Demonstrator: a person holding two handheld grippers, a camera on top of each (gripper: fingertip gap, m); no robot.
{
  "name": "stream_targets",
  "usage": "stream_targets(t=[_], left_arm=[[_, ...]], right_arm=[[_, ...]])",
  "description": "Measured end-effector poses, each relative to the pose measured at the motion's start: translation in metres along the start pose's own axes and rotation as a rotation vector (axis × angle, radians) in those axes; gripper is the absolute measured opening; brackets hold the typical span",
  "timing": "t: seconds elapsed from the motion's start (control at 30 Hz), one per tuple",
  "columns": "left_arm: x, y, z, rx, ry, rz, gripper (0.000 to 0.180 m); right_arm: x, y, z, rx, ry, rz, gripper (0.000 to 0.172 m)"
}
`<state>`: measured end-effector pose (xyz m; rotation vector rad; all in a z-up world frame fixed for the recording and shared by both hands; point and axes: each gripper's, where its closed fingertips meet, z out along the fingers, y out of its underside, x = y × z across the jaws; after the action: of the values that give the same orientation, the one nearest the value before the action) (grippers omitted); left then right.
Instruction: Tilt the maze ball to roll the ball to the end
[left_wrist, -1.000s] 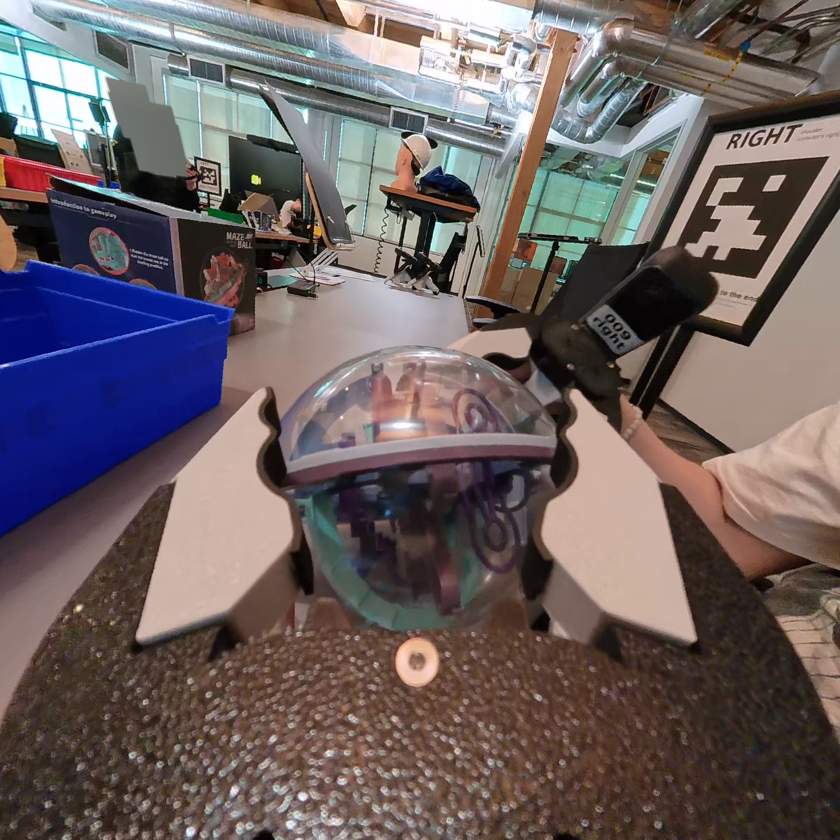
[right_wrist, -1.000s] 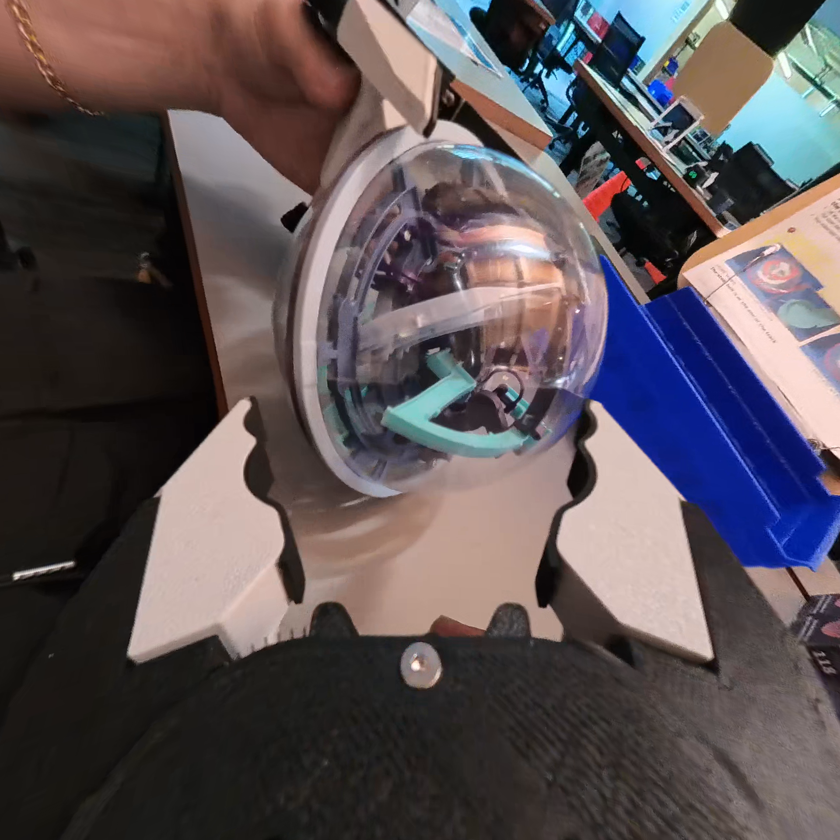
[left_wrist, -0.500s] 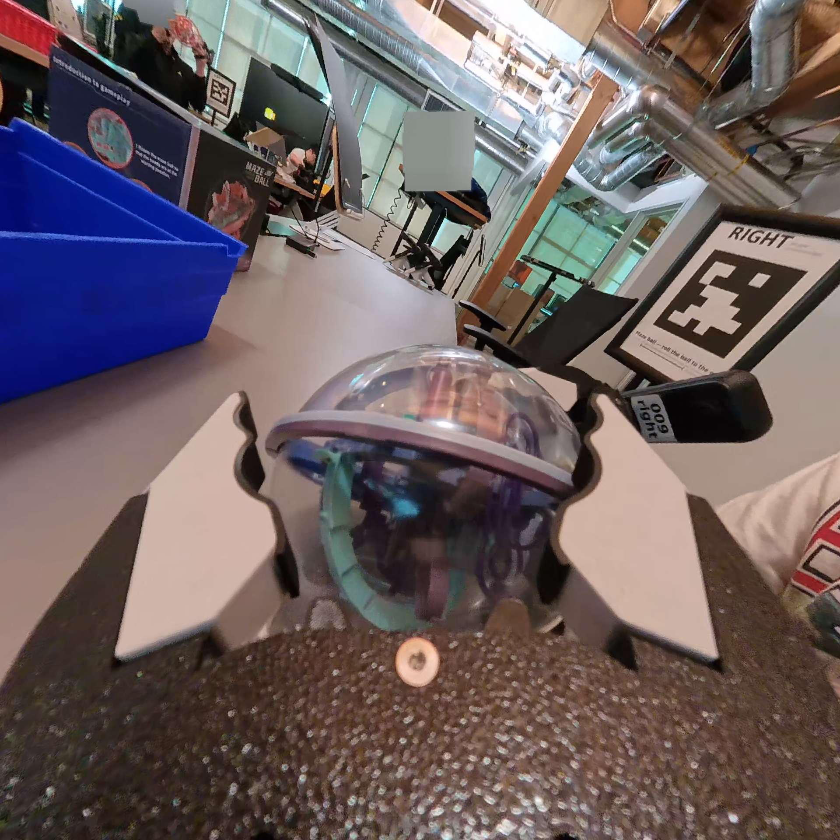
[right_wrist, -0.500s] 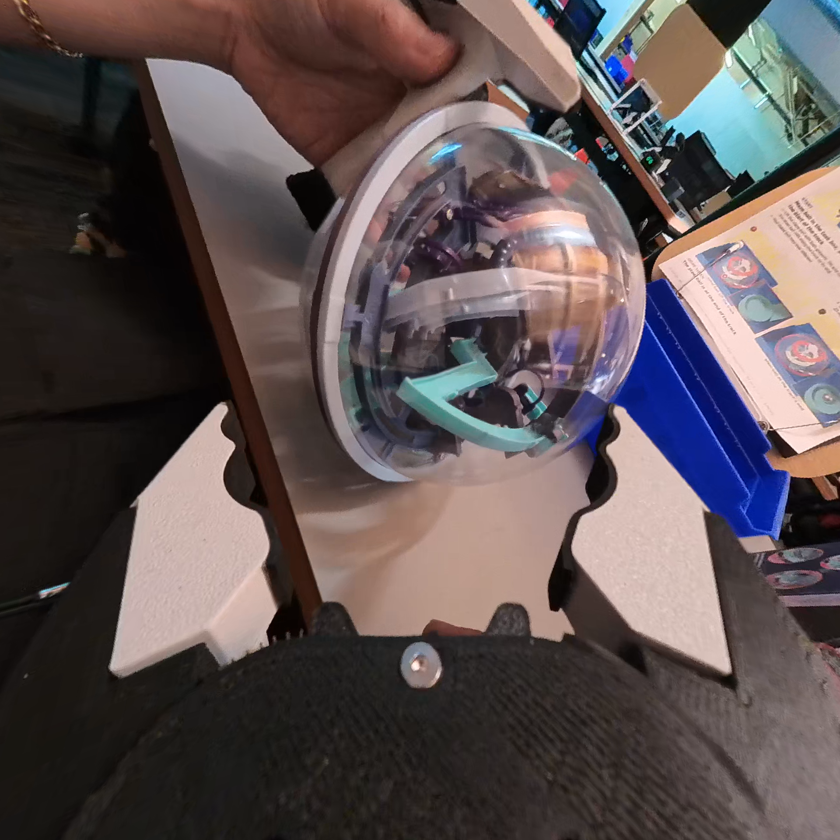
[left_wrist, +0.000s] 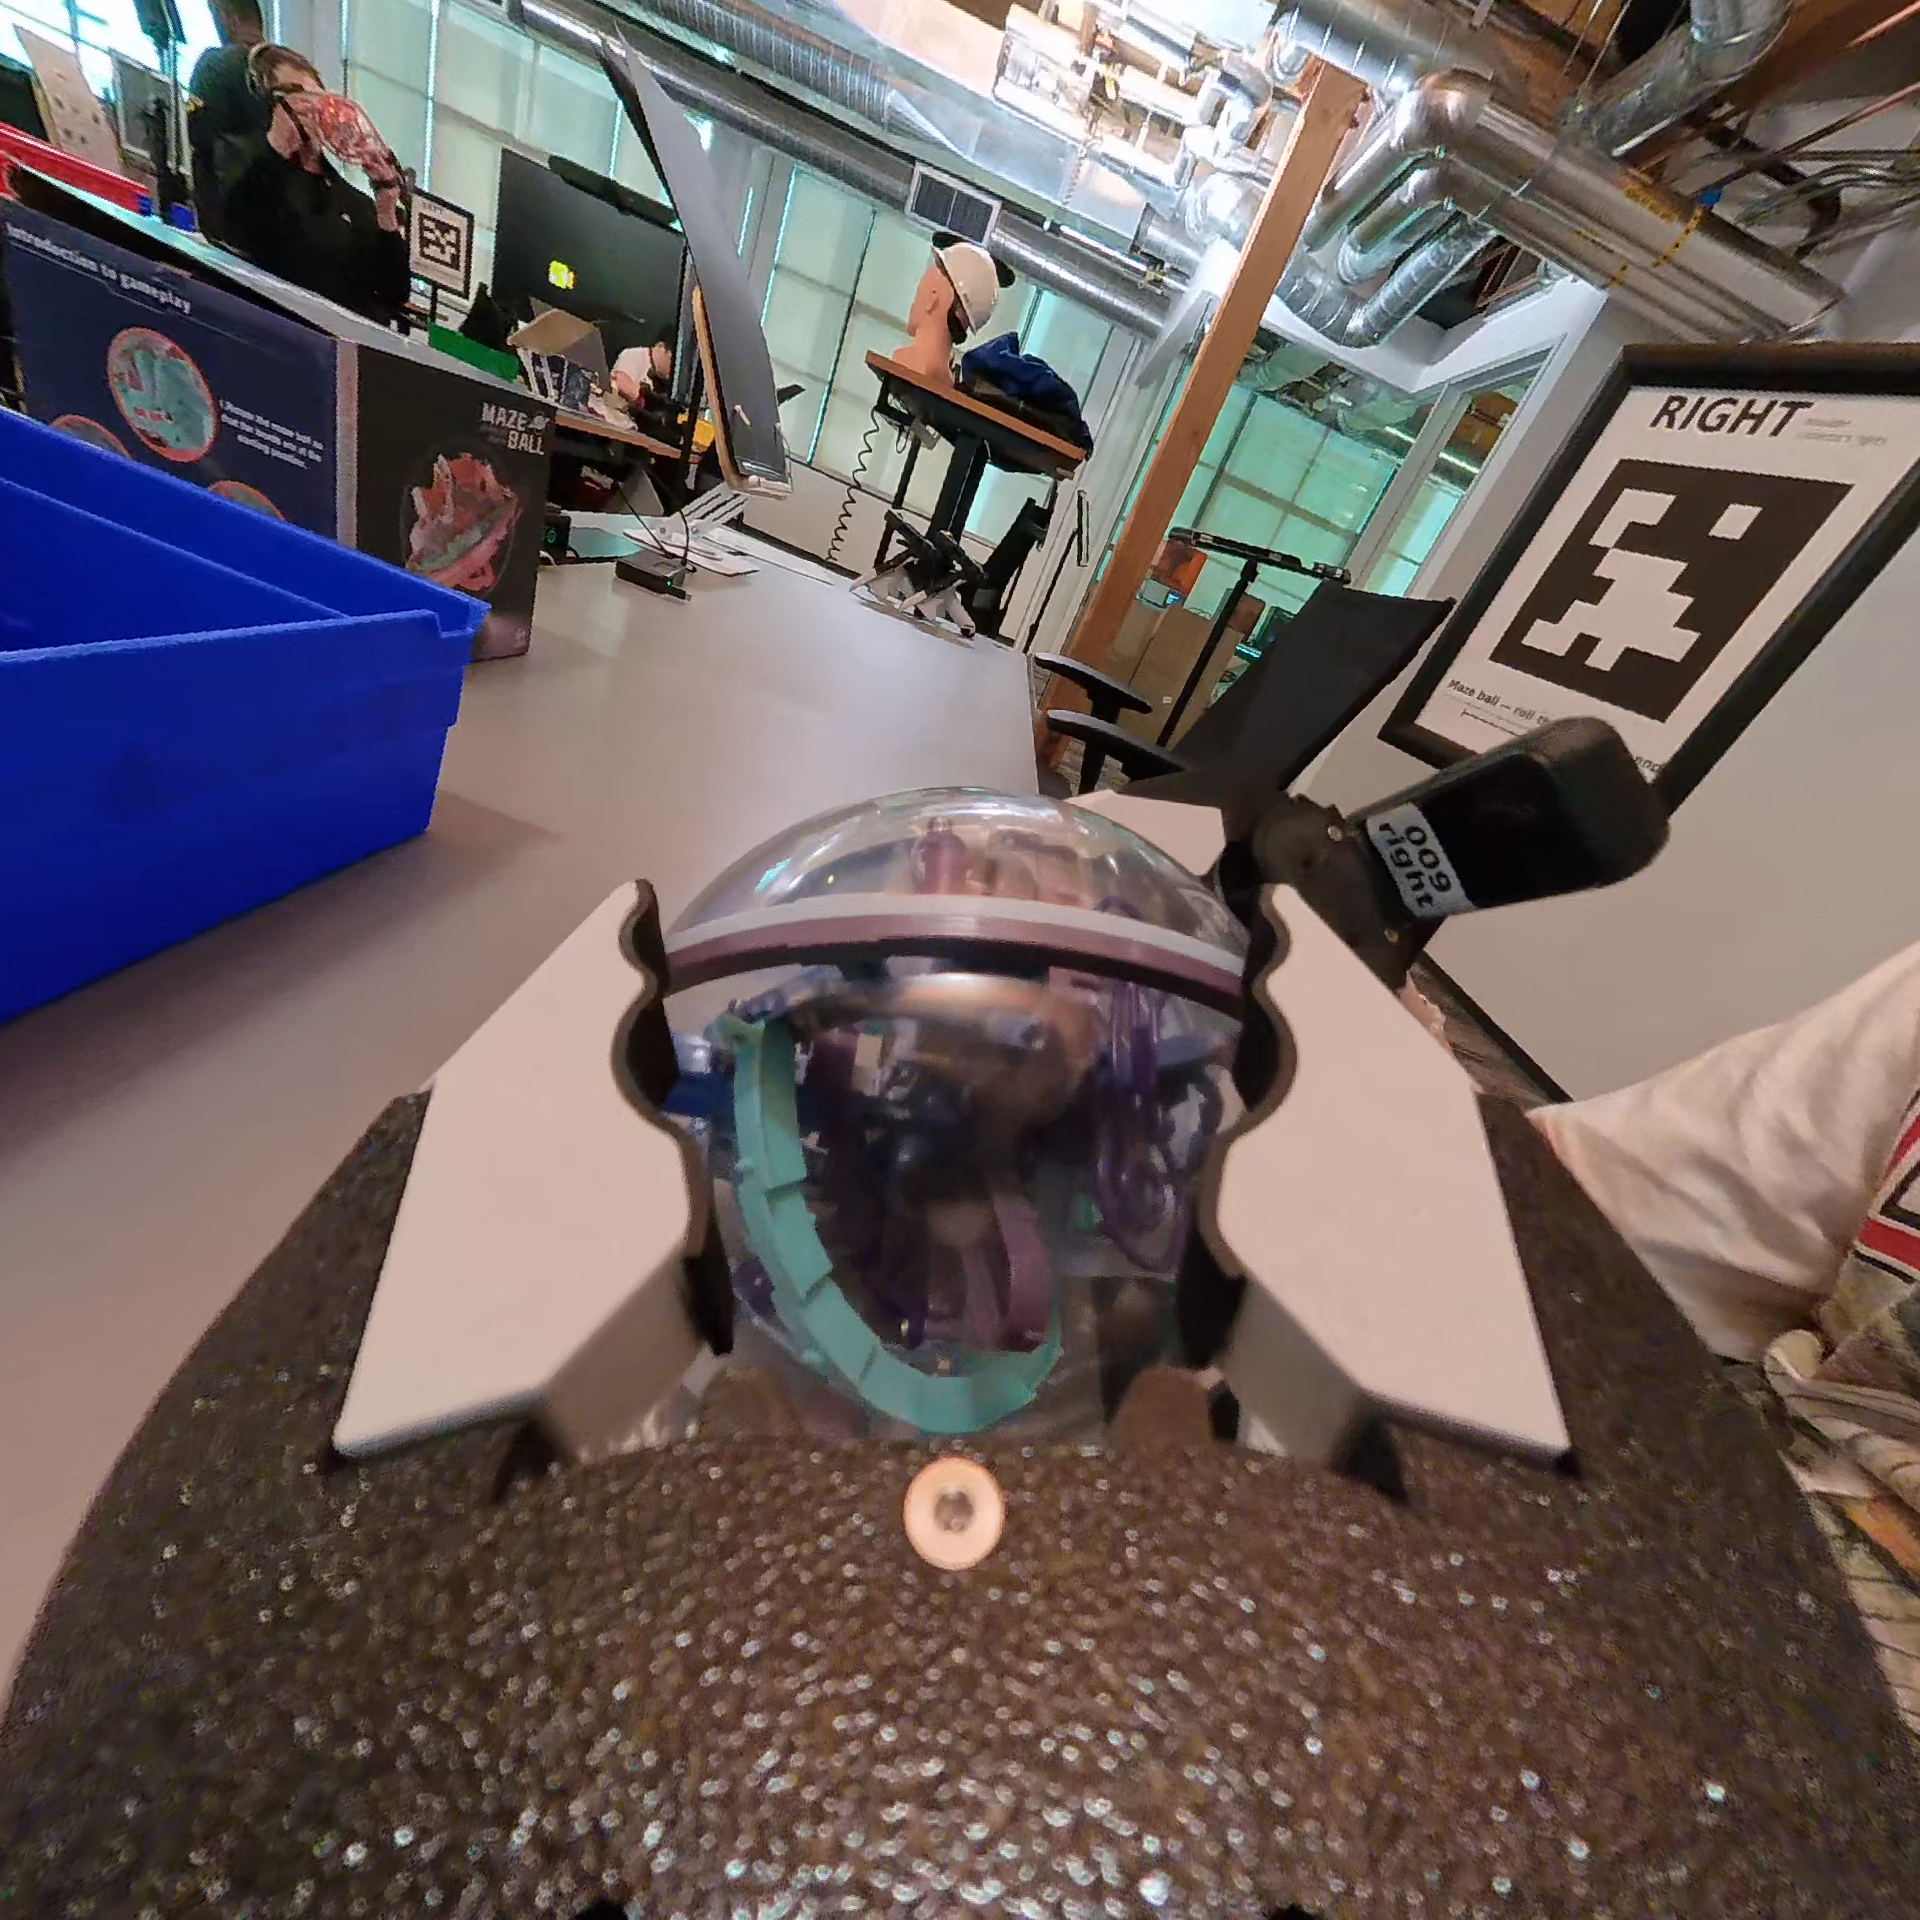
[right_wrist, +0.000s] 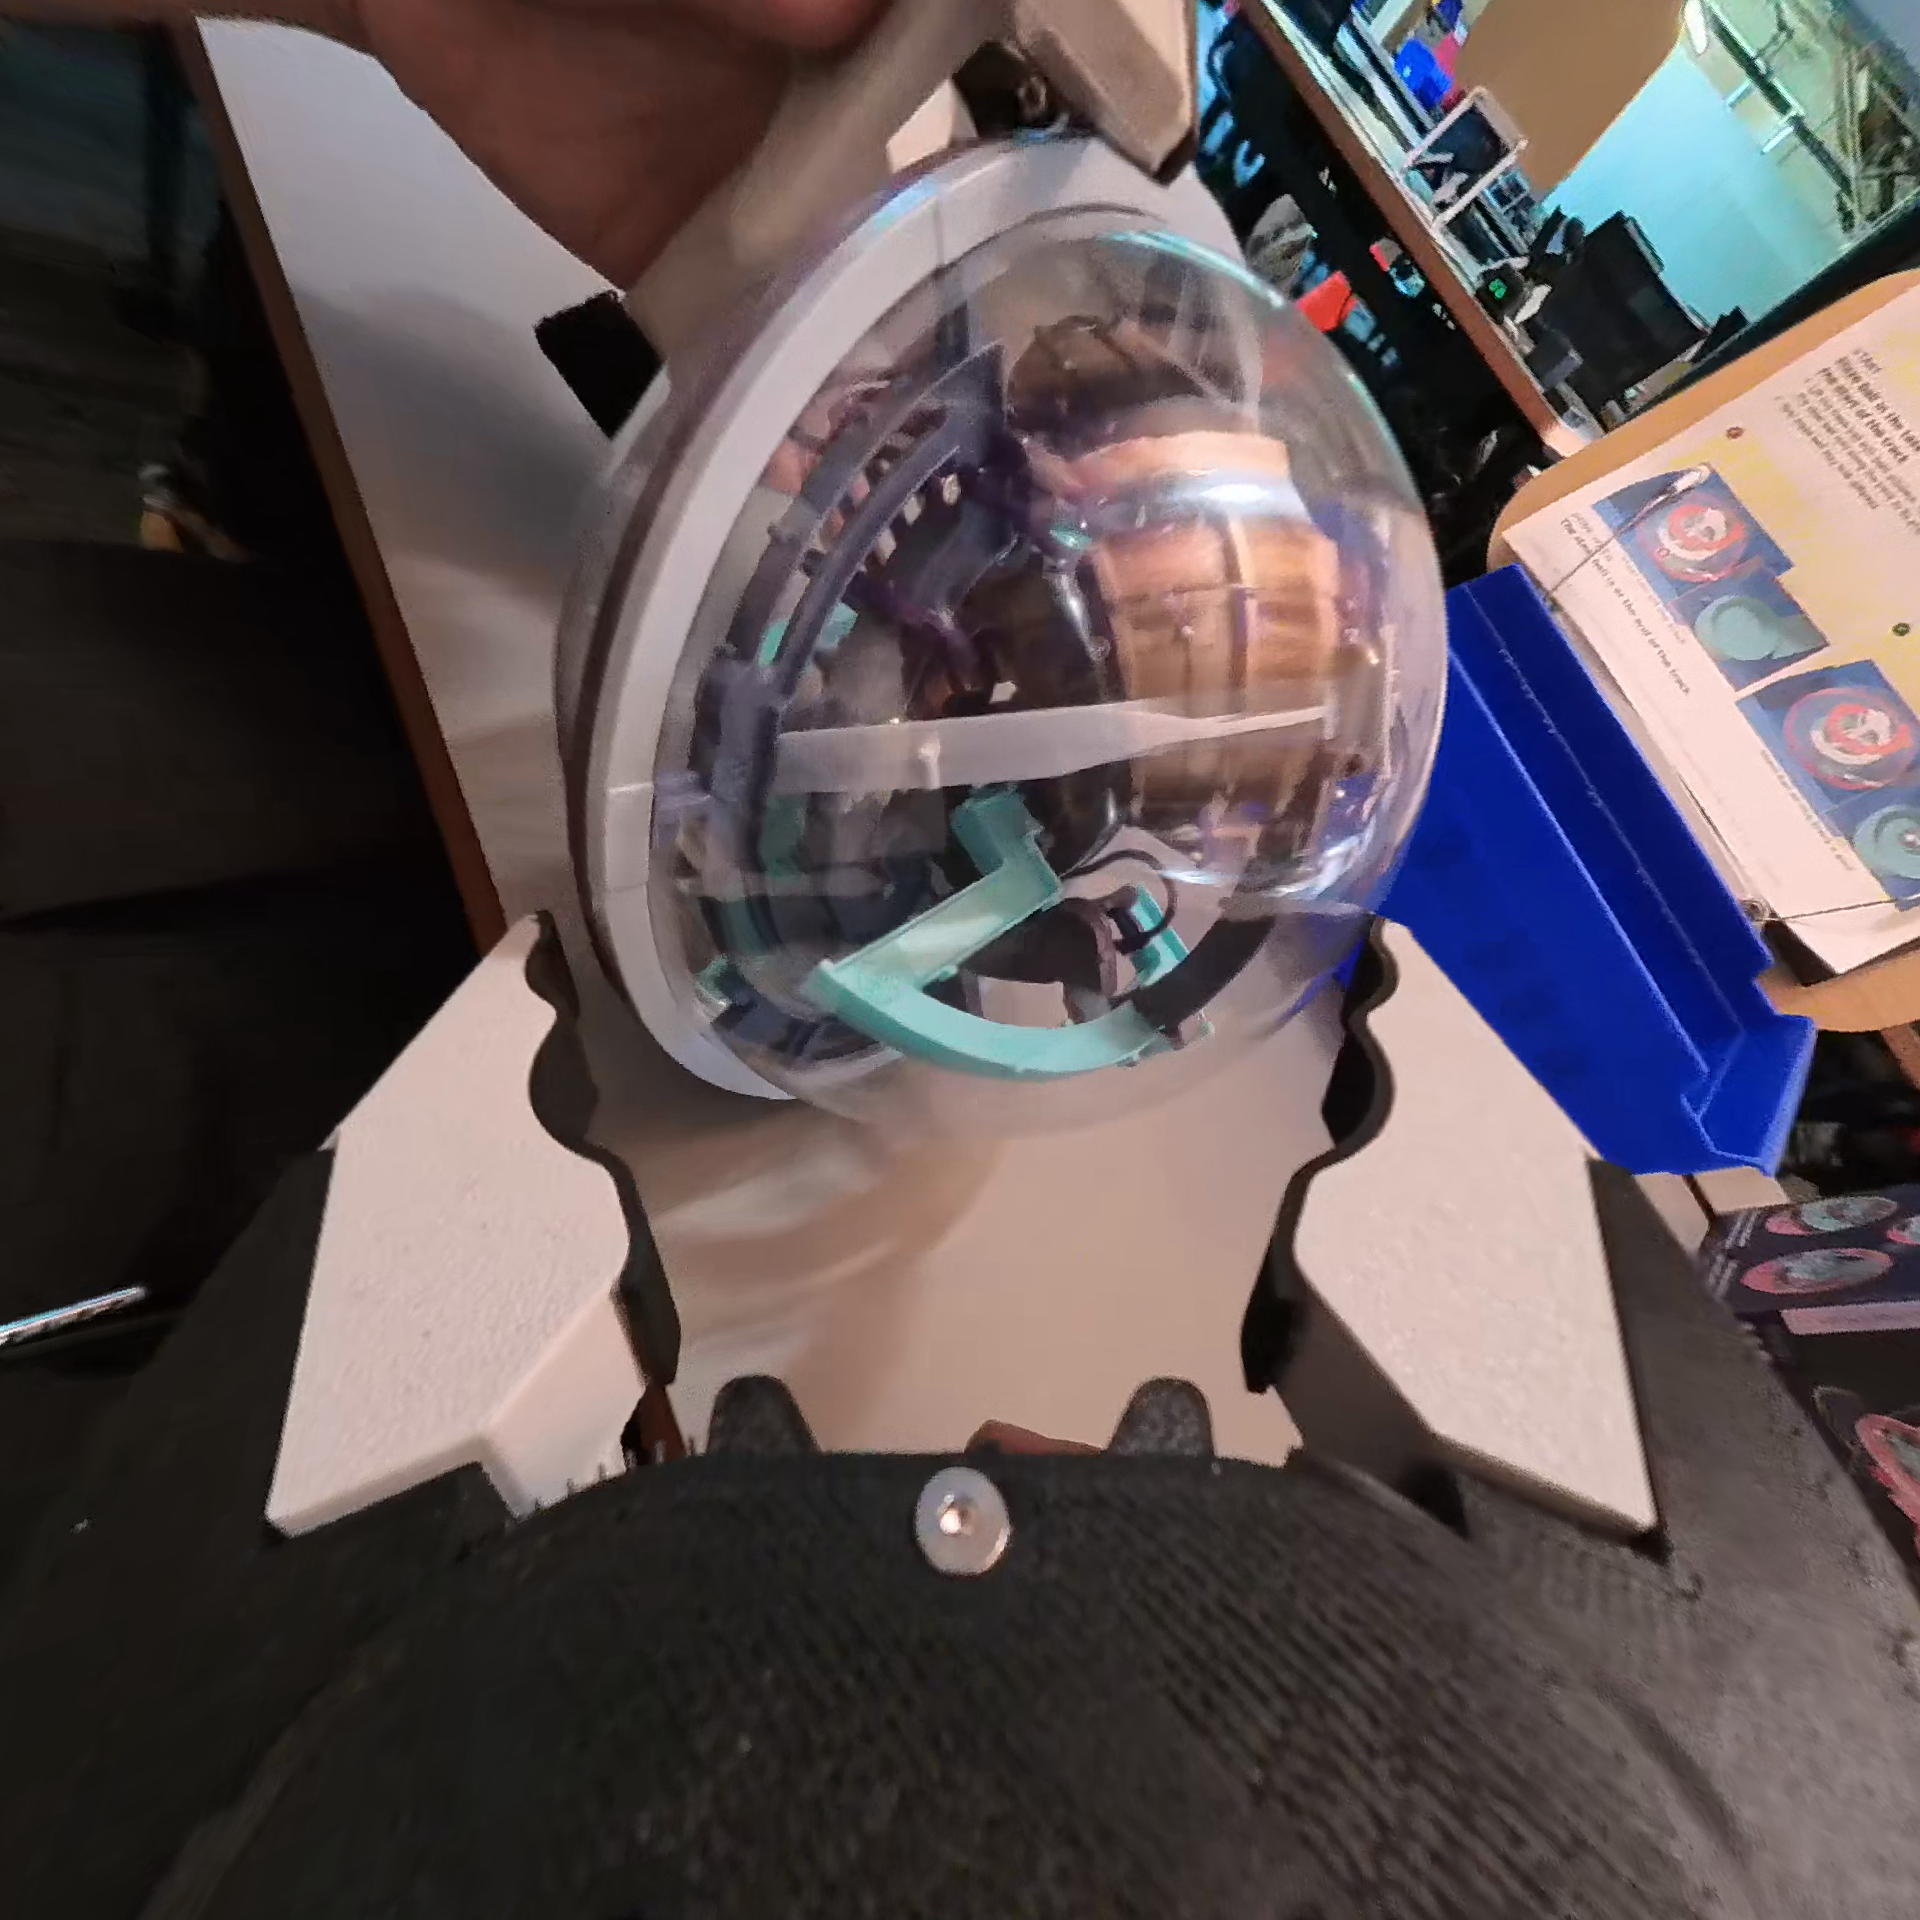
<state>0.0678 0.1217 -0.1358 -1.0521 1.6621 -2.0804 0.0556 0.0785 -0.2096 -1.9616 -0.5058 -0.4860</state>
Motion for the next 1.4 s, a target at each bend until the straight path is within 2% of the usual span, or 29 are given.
stream_targets(t=[0.13, 0.37, 0.77, 1.1, 1.17, 1.23, 1.3, 1.33, 1.37, 1.4], left_arm=[[0.0, 0.001, 0.0, 0.0, 0.0, -0.006, 0.109], [-0.009, 0.002, 0.0, -0.025, -0.072, -0.04, 0.129], [0.008, 0.018, 0.001, -0.204, -0.079, -0.052, 0.124], [0.01, 0.009, 0.003, -0.155, -0.083, 0.02, 0.123], [0.008, 0.011, 0.002, -0.159, -0.08, 0.013, 0.122], [0.005, 0.014, 0.002, -0.172, -0.09, 0.01, 0.122], [0.003, 0.014, 0.004, -0.16, -0.094, 0.001, 0.123], [0.004, 0.014, 0.004, -0.158, -0.089, 0.0, 0.122], [0.004, 0.014, 0.005, -0.157, -0.085, -0.001, 0.122], [0.003, 0.014, 0.005, -0.155, -0.092, -0.004, 0.124]], right_arm=[[-0.001, -0.002, -0.002, 0.017, 0.017, 0.022, 0.14], [-0.008, 0.0, -0.004, -0.023, 0.071, 0.008, 0.14], [-0.024, -0.007, -0.009, -0.012, 0.097, -0.009, 0.141], [-0.025, 0.003, -0.017, -0.094, 0.086, -0.095, 0.138], [-0.018, 0.003, -0.02, -0.086, 0.073, -0.097, 0.129], [0.002, 0.003, -0.022, -0.064, 0.103, -0.081, 0.13], [0.007, -0.004, -0.02, -0.024, 0.044, -0.05, 0.134], [-0.002, -0.007, -0.017, 0.003, -0.056, -0.02, 0.136], [-0.012, -0.01, -0.013, 0.023, -0.148, 0.004, 0.147], [-0.011, -0.011, -0.008, 0.026, -0.164, 0.0, 0.152]])
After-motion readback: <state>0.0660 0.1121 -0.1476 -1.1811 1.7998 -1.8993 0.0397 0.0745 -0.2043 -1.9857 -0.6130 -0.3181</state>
